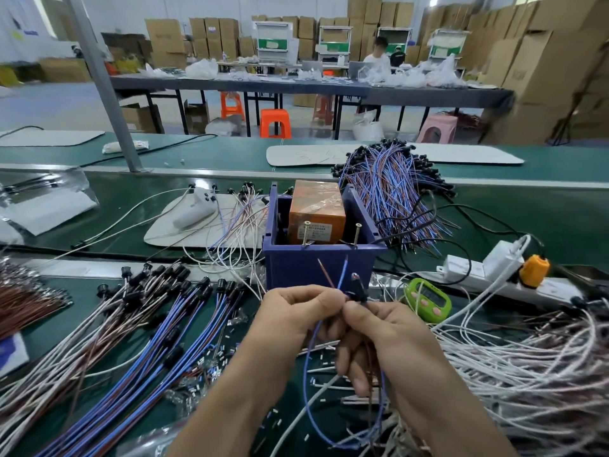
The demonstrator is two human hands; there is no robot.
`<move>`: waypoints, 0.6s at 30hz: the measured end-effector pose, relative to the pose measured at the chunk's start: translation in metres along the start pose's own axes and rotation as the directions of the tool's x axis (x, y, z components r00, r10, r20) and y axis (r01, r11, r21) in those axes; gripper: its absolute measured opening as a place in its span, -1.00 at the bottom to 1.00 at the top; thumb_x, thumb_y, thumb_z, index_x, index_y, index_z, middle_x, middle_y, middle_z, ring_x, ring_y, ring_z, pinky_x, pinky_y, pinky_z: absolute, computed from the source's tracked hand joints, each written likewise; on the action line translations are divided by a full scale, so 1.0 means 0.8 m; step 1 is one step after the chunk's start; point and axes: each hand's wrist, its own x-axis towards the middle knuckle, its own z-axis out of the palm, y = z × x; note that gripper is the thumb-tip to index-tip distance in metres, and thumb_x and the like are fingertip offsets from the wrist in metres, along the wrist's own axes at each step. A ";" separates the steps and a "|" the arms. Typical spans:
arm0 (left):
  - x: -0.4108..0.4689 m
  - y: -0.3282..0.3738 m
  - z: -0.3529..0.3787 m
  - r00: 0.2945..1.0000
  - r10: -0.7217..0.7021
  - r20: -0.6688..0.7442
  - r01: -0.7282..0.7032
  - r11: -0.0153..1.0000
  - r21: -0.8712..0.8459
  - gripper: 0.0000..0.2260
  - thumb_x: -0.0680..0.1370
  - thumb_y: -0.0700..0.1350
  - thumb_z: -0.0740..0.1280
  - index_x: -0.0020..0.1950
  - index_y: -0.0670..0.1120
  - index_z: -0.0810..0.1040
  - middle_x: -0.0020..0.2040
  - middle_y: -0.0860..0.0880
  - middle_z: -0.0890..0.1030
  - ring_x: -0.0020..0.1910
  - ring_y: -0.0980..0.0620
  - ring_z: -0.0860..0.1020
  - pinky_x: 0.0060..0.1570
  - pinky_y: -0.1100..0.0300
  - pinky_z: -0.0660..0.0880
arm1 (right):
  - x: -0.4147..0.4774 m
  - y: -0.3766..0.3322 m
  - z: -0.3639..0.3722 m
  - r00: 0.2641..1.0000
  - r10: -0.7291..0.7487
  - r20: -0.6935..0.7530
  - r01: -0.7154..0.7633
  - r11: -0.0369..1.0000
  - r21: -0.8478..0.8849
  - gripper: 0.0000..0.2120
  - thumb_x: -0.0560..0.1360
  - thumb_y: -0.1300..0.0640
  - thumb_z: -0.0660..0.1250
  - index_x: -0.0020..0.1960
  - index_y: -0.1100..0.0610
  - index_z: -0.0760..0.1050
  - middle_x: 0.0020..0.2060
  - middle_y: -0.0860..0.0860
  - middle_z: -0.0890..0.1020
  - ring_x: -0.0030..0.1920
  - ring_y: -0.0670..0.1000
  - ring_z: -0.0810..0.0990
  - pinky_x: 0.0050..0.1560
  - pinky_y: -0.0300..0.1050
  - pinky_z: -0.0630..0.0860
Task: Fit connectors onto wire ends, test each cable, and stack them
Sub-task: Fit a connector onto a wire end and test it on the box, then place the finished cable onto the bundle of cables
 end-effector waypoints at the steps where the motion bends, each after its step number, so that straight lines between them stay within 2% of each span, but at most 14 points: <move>1: 0.000 0.000 -0.002 1.000 -0.006 -0.030 0.006 1.000 -0.007 -0.81 0.34 -0.01 0.57 -0.23 -0.13 0.71 -0.44 -0.07 0.53 -0.47 0.02 0.47 -0.38 0.19 0.47 | -0.003 -0.004 0.001 1.000 0.005 -0.011 -0.005 1.000 -0.017 -0.55 0.69 0.10 0.18 -0.27 0.17 0.66 -0.42 0.30 0.61 -0.61 0.08 0.49 -0.57 -0.21 0.41; 4: 0.003 0.002 -0.003 0.982 0.015 -0.189 -0.024 0.999 -0.046 -0.92 0.37 -0.10 0.55 -0.28 -0.07 0.71 -0.45 -0.03 0.51 -0.47 0.06 0.43 -0.37 0.22 0.40 | -0.025 -0.020 -0.009 0.975 -0.037 -0.217 0.028 0.999 -0.042 -0.52 0.70 0.05 0.17 -0.22 0.26 0.66 -0.31 0.29 0.69 -0.43 0.15 0.67 -0.44 -0.14 0.58; 8: 0.002 0.010 -0.006 0.972 0.036 -0.234 -0.055 0.996 -0.075 -0.82 0.49 -0.19 0.44 -0.29 -0.05 0.74 -0.41 -0.02 0.58 -0.46 0.11 0.49 -0.42 0.32 0.46 | -0.081 -0.046 -0.062 0.876 -0.127 -0.466 0.071 0.988 -0.135 -0.53 0.71 0.02 0.13 -0.12 0.30 0.64 -0.27 0.24 0.72 -0.36 0.13 0.71 -0.38 -0.18 0.61; 12: -0.005 0.007 0.001 0.984 -0.001 -0.179 -0.006 0.999 -0.039 -0.75 0.54 -0.23 0.41 -0.32 -0.07 0.74 -0.39 -0.03 0.62 -0.45 0.08 0.53 -0.41 0.32 0.51 | -0.149 -0.068 -0.132 0.749 -0.159 -0.644 0.046 0.981 -0.189 -0.57 0.72 0.08 0.14 -0.13 0.27 0.63 -0.31 0.20 0.72 -0.38 0.08 0.71 -0.40 -0.22 0.61; 14: -0.011 0.005 0.011 0.992 -0.028 -0.121 0.028 1.000 0.000 -0.82 0.47 -0.21 0.46 -0.33 -0.07 0.74 -0.39 -0.04 0.63 -0.45 0.09 0.56 -0.39 0.33 0.52 | -0.178 -0.074 -0.162 0.696 -0.164 -0.699 -0.008 0.972 -0.235 -0.59 0.71 0.11 0.17 -0.19 0.23 0.62 -0.39 0.16 0.70 -0.48 0.02 0.65 -0.50 -0.28 0.53; 16: -0.020 0.004 0.024 0.999 -0.030 -0.016 0.033 0.987 0.158 -0.92 0.39 -0.18 0.50 -0.31 -0.09 0.74 -0.38 -0.08 0.65 -0.44 0.08 0.57 -0.38 0.32 0.55 | -0.205 -0.075 -0.187 0.646 -0.180 -0.741 -0.077 0.951 -0.298 -0.59 0.70 0.15 0.19 -0.28 0.21 0.58 -0.53 0.10 0.61 -0.62 -0.04 0.49 -0.62 -0.31 0.36; 18: -0.032 0.002 0.039 0.994 -0.046 0.100 0.002 0.914 0.405 -0.91 0.44 -0.21 0.54 -0.28 -0.11 0.75 -0.36 -0.13 0.67 -0.41 0.03 0.58 -0.36 0.28 0.56 | -0.228 -0.075 -0.208 0.609 -0.196 -0.769 -0.205 0.897 -0.391 -0.54 0.67 0.16 0.23 -0.39 0.19 0.54 -0.61 0.06 0.50 -0.64 -0.06 0.35 -0.62 -0.28 0.28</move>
